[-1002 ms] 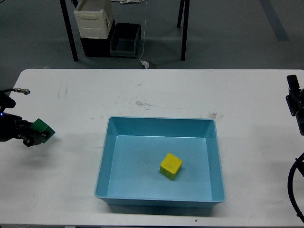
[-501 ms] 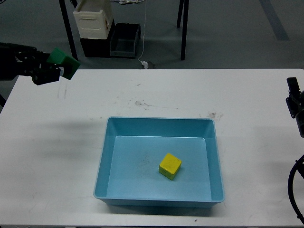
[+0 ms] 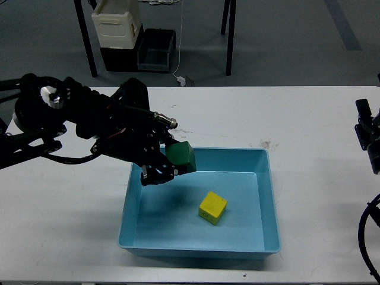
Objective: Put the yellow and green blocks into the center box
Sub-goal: 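Lift the green cube with the left gripper and carry it over the box, then lower the green cube into the box beside the yellow cube and release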
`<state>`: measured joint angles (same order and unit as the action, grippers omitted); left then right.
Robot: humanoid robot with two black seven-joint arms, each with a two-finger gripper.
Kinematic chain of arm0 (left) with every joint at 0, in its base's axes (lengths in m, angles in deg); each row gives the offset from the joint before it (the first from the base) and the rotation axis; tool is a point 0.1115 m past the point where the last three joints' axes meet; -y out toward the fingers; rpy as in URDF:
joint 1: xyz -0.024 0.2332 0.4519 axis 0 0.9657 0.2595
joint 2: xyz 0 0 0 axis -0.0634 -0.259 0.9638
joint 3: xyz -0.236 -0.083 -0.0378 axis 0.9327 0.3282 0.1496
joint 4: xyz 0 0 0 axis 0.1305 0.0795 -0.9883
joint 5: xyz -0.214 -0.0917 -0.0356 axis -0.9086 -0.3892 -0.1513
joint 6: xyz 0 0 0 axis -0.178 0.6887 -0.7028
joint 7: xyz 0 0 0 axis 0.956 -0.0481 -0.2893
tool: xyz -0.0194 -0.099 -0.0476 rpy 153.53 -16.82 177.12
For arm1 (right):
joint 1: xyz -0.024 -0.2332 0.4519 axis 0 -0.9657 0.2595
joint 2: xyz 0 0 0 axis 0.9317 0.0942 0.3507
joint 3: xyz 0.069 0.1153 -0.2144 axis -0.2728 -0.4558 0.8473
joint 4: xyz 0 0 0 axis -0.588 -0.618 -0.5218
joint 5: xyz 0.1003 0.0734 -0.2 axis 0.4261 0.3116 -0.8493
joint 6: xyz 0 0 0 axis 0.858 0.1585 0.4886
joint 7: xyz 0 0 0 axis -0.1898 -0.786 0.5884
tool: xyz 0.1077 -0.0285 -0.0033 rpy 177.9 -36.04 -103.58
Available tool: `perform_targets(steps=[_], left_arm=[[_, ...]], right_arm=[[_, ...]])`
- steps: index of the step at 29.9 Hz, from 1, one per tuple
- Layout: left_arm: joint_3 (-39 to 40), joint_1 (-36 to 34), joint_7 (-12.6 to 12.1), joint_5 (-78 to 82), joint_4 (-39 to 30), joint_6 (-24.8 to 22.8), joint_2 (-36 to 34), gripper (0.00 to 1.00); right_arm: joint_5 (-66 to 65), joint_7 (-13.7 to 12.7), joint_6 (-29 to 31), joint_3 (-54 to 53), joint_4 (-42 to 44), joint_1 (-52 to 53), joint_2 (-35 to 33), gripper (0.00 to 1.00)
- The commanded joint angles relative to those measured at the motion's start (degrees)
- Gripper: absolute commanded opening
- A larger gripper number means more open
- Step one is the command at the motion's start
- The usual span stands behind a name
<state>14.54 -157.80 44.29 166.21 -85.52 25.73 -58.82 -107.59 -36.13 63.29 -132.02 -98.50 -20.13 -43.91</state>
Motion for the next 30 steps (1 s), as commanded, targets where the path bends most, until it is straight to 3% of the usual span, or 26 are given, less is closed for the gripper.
perform_targets(steps=[1,6,10,12,14,15,22,30], left_arm=[[-5.20,-0.81,-0.01,2.23,2.09,0.00,4.04,0.25],[-11.36,-0.20,-0.01,2.23,6.40,0.00,8.09,0.27],[-11.81,-0.02,-0.01,2.23,9.20,0.00,9.50,0.38],[-11.89,0.07,-0.01,2.23,10.70,0.00,10.11,0.52],[-11.63,0.51,-0.01,2.23,11.85,0.00,10.12,0.77],[-11.37,0.94,-0.01,2.23,12.29,0.00,10.12,0.83],[-9.35,3.50,-0.01,1.86,13.08,0.00,9.85,0.95],[3.47,4.81,-0.01,-29.56,13.34,0.00,8.71,0.99]], right_arm=[[0.07,0.00,0.00,0.07,0.03,-0.10,0.06,0.99],[0.42,0.00,0.00,0.08,0.03,-0.19,0.06,0.99],[0.77,0.00,0.00,0.08,0.11,-0.19,0.06,0.99],[0.86,0.00,0.00,0.16,0.20,-0.19,0.06,0.99],[0.86,0.00,0.00,0.34,0.20,-0.19,0.06,0.99],[0.86,0.00,0.00,0.51,0.20,-0.19,0.06,0.99],[0.86,0.00,0.09,1.30,-0.24,-0.10,-0.02,1.00],[1.74,0.69,0.70,4.03,-0.76,0.07,-0.11,1.00]])
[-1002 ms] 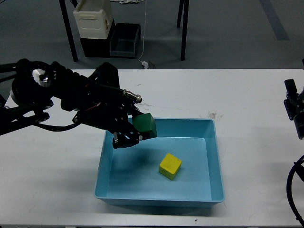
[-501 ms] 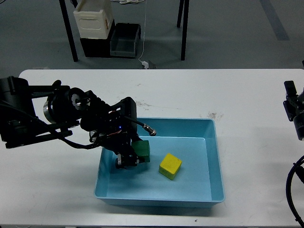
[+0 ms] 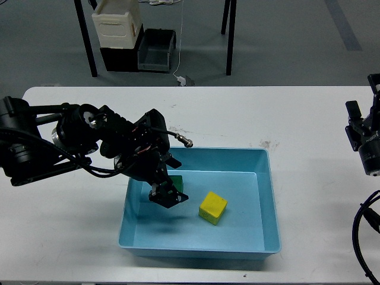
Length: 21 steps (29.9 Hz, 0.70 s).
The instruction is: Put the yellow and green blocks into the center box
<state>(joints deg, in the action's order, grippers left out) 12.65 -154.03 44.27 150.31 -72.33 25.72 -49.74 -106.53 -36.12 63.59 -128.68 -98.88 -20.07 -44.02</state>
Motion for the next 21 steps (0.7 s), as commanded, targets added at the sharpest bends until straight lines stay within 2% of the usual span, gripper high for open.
perform_targets(steps=[1,3,7,12,17,21], left_arm=[[7.72,2.17,0.02,-18.84,0.67,0.00,-0.72,0.99],[12.82,4.72,0.02,-27.98,3.56,0.00,-0.90,0.99],[23.80,12.54,0.02,-44.52,7.35,0.00,-0.90,1.00],[36.82,24.05,0.02,-60.70,7.62,0.00,-0.90,1.00],[39.21,31.17,0.02,-77.65,7.27,0.00,-2.74,1.00],[39.47,35.31,0.02,-91.02,5.69,0.00,-5.29,1.00]], right_arm=[[1.54,1.30,0.40,0.87,-1.43,0.01,0.08,1.00],[5.31,1.57,0.58,1.04,-3.81,0.01,0.08,1.00],[22.95,0.69,0.93,1.13,-4.87,0.36,0.96,1.00],[43.80,-3.96,0.76,-0.10,-4.61,0.63,2.63,1.00],[54.10,-5.55,1.19,-0.36,-4.79,-0.51,2.72,1.00],[62.70,-9.15,3.91,-1.42,-4.79,-3.14,2.72,1.00]])
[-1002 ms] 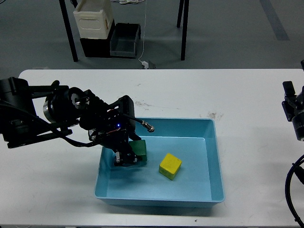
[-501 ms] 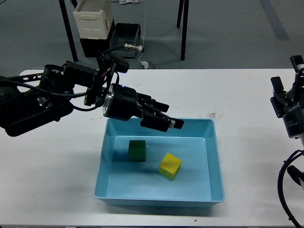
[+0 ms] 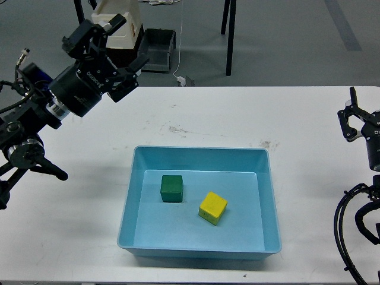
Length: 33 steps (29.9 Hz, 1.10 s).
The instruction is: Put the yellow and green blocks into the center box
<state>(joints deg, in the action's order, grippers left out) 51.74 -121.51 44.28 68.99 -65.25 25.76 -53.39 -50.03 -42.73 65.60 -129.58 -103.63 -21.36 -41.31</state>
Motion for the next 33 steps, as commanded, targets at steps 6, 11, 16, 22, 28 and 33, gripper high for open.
perform_targets(steps=[6,11,16,22,28,33], left_arm=[[0.38,9.20,0.01,-34.47,-7.70,2.81,-4.72,1.00],[0.83,15.10,0.01,-47.94,-13.33,8.71,-4.10,1.00],[1.18,20.20,0.01,-59.01,-16.41,10.04,-3.57,1.00],[4.95,27.22,0.01,-65.27,-20.37,9.07,-2.79,1.00],[5.22,29.95,0.01,-65.27,-20.81,4.86,-1.99,1.00],[5.31,32.16,0.01,-65.19,-20.81,2.21,-2.08,1.00]], right_arm=[[16.42,-8.43,4.63,-0.34,-0.03,-6.07,0.01,1.00],[16.43,-8.61,5.51,-0.25,-0.03,-9.24,0.01,1.00],[16.43,-8.17,7.10,-0.34,-0.03,-10.74,0.01,1.00],[16.43,-7.82,7.18,-0.69,-0.03,-10.91,0.01,1.00],[16.42,-7.91,7.36,-0.78,-0.03,-11.62,0.01,1.00],[16.43,-7.91,8.41,-0.78,-0.03,-11.97,0.01,1.00]])
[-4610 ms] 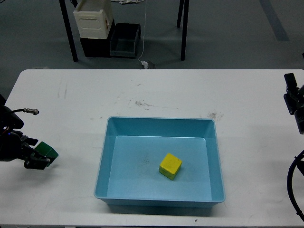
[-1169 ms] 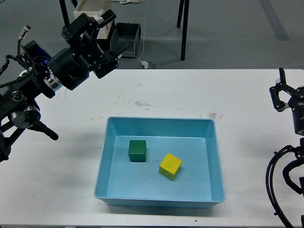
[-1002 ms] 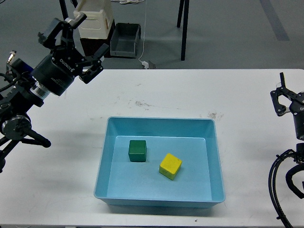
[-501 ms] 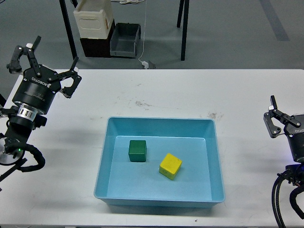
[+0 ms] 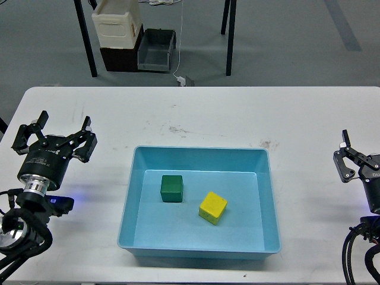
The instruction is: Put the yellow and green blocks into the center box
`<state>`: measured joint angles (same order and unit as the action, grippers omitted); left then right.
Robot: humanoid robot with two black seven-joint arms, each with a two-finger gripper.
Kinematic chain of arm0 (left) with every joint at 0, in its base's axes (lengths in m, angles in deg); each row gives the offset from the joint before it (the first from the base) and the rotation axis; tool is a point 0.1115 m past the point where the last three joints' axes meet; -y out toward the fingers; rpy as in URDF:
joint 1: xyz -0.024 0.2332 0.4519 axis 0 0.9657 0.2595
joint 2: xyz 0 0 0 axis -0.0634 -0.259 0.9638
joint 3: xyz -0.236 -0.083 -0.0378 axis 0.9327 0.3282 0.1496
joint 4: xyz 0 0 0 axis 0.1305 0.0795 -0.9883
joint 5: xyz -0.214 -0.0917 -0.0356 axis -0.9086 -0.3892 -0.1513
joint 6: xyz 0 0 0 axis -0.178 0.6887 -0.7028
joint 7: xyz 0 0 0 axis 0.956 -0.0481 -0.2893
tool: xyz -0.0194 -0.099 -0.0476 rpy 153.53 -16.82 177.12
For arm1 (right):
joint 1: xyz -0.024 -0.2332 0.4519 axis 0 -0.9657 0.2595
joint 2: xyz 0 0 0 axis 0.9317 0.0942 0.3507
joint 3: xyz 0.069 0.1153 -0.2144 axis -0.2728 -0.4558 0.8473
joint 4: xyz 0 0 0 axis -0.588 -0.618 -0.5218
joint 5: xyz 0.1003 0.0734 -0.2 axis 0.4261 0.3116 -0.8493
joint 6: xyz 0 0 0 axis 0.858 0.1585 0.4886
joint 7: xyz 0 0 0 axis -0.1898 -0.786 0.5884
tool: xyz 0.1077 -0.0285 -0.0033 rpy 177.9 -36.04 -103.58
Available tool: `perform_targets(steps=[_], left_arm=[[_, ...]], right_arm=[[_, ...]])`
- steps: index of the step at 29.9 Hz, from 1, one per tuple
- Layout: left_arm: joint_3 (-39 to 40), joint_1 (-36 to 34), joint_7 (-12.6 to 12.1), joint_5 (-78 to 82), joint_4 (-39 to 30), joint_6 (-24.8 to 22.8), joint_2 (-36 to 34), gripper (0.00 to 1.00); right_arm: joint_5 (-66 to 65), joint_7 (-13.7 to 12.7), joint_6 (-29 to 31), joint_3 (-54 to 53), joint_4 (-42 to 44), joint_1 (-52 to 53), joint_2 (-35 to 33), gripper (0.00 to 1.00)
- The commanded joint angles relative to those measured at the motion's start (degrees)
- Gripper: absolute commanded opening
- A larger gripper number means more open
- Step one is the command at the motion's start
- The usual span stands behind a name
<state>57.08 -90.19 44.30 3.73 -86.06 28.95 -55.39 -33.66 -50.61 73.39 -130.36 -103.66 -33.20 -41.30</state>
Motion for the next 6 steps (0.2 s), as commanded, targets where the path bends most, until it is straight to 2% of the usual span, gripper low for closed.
perform_targets(steps=[1,6], left_arm=[[-0.03,1.44,-0.01,0.07,0.00,-0.98,0.00,1.00],[0.14,2.94,-0.01,0.07,0.17,-1.06,0.18,1.00]], right_arm=[[0.06,-0.02,0.71,0.00,0.00,-0.13,0.00,1.00],[0.06,-0.20,0.63,0.62,0.26,-0.48,0.00,1.00]])
